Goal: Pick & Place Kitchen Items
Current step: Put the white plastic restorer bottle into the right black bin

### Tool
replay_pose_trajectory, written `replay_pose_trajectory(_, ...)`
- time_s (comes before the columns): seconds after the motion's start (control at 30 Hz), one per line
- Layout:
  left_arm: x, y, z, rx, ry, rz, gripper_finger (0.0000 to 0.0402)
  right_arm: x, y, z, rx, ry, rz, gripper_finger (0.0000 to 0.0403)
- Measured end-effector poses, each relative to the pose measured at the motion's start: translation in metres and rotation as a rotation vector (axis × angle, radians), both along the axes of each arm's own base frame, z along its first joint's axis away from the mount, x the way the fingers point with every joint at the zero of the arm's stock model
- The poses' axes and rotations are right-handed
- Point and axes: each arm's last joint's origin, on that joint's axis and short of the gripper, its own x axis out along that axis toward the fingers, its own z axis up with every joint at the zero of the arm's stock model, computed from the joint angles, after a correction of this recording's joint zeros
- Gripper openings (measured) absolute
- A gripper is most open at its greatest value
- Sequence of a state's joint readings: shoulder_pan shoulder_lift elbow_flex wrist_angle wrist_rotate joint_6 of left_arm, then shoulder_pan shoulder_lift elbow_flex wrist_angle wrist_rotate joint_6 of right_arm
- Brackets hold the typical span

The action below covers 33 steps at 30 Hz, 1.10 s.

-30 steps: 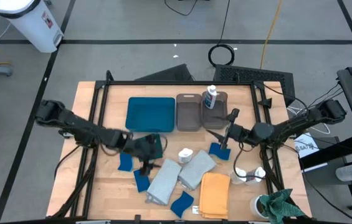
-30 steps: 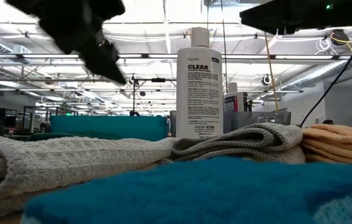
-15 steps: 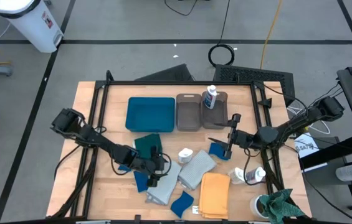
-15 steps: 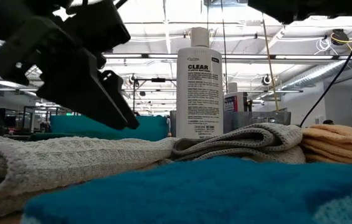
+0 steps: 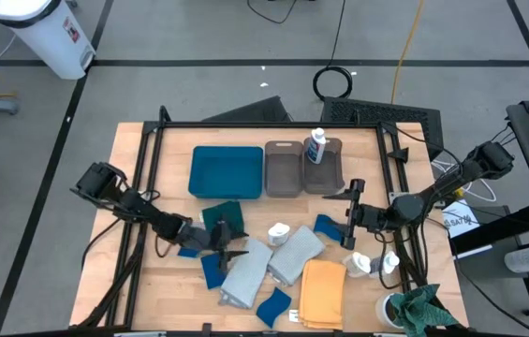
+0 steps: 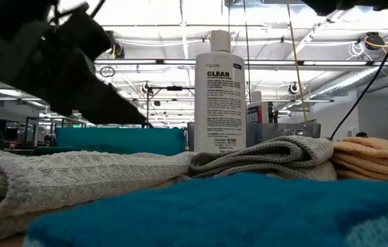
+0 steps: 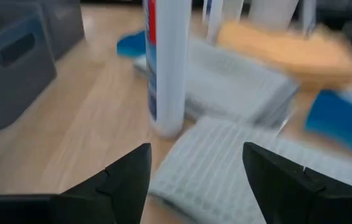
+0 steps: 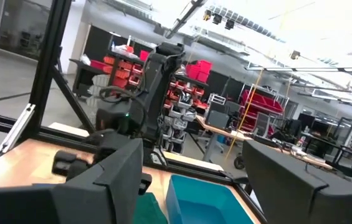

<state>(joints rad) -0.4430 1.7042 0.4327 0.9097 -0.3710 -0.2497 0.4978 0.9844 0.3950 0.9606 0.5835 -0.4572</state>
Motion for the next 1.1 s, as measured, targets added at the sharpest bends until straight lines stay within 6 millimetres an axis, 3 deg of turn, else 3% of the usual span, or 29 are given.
replay_pose_trajectory(0.1,-0.005,0.004,-0.001,-0.060,-0.039,0.017,0.0253,-0.001,0.001,0.000,0.001,-0.003,0.008,0.0247)
replay_pose_trajectory(0.43,0.012,0.011,0.009,-0.065,-0.084,0.059,0.0253,-0.001,0.001,0.002,0.005,-0.024,0.009,0.0247)
replay_pose_trajectory(0.8,0.014,0.011,0.010,-0.106,-0.085,0.064,0.0253,-0.001,0.001,0.003,0.006,-0.026,0.010,0.0247)
replay_pose_trajectory(1.1,0.033,0.004,0.022,-0.009,-0.053,0.077,0.0253,-0.001,0.001,0.003,0.007,-0.028,0.010,0.0247)
